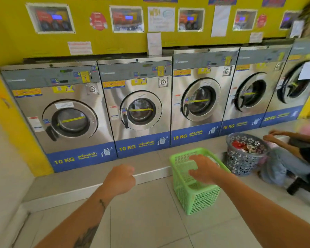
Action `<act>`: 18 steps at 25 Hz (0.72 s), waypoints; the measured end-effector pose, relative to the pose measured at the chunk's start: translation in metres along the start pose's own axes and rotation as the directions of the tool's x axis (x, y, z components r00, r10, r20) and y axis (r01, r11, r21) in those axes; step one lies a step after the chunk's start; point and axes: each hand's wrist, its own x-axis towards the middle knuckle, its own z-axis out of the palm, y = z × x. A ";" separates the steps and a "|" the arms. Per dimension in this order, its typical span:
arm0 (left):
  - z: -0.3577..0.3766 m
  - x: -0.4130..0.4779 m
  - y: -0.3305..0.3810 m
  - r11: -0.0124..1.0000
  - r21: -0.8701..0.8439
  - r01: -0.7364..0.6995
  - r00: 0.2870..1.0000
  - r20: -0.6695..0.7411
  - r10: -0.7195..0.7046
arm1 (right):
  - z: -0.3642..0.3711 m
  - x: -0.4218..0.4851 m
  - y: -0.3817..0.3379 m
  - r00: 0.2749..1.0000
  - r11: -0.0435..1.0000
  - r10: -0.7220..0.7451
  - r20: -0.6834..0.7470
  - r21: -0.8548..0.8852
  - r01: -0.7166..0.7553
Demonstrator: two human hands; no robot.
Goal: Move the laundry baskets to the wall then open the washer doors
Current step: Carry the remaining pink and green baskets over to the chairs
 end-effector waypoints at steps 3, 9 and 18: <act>0.027 0.074 0.047 0.998 -0.044 0.034 0.999 -0.013 -0.035 | -0.028 0.056 0.062 1.000 1.000 0.021 0.019 0.004 -0.021; 0.099 0.180 0.138 0.994 -0.081 0.075 0.994 0.090 -0.067 | -0.075 0.154 0.178 0.990 0.991 0.133 0.055 -0.021 -0.132; 0.197 0.360 0.189 0.977 -0.143 0.156 0.973 0.193 -0.127 | -0.051 0.306 0.295 0.937 0.953 0.287 0.198 -0.156 -0.259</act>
